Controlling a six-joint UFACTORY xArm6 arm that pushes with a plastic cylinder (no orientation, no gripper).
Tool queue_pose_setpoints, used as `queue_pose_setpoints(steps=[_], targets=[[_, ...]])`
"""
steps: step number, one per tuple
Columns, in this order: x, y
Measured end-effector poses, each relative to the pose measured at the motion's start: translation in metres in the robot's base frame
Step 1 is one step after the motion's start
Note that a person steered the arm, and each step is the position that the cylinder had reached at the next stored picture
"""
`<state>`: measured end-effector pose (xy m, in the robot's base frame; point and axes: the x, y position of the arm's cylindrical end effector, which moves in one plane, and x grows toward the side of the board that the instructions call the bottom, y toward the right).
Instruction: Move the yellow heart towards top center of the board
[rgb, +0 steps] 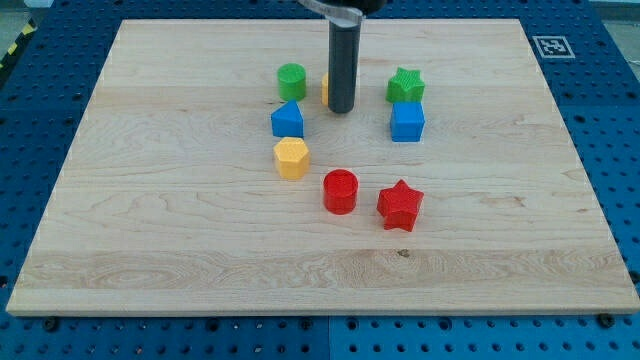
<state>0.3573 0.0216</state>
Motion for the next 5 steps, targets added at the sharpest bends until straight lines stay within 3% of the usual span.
queue_pose_setpoints(steps=[2, 5], targets=[[-0.061, 0.0], [-0.073, -0.035]])
